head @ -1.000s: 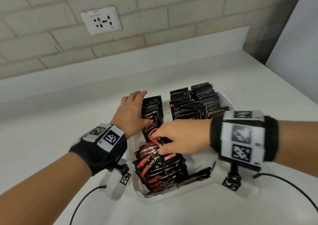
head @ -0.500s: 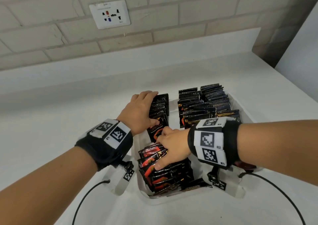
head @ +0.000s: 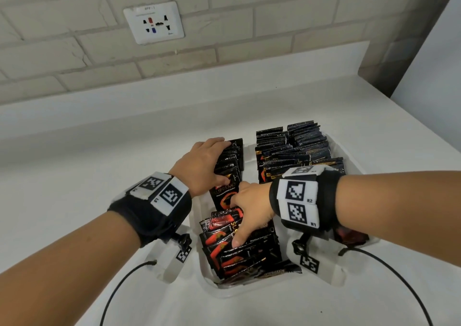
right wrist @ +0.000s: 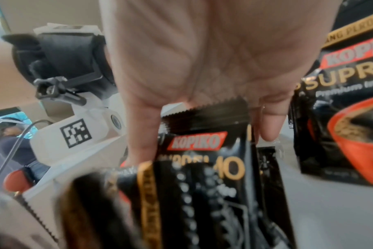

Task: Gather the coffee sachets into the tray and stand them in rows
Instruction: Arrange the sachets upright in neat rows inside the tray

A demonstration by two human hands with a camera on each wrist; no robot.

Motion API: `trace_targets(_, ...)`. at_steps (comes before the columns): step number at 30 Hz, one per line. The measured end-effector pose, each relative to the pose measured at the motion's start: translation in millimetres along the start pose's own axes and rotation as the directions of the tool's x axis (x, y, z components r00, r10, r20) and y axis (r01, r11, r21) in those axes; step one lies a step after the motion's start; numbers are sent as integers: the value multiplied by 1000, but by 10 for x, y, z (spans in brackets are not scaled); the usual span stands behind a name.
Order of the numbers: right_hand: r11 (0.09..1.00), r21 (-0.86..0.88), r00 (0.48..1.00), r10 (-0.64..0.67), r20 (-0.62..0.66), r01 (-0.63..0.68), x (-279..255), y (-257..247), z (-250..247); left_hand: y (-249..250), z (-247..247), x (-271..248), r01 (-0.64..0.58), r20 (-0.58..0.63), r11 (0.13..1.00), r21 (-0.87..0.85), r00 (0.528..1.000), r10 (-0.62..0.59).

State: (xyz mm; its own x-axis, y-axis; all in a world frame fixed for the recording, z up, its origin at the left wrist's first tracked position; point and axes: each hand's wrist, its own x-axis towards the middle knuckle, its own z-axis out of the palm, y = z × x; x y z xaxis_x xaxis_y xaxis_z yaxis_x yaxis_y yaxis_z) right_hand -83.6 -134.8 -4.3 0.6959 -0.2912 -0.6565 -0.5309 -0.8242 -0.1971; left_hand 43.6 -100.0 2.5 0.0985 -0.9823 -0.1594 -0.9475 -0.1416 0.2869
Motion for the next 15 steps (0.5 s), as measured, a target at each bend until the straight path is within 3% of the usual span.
trace_targets(15, 984, 167, 998, -51, -33, 56, -36, 5, -16, -26, 7, -8, -19, 4, 999, 36, 1000, 19)
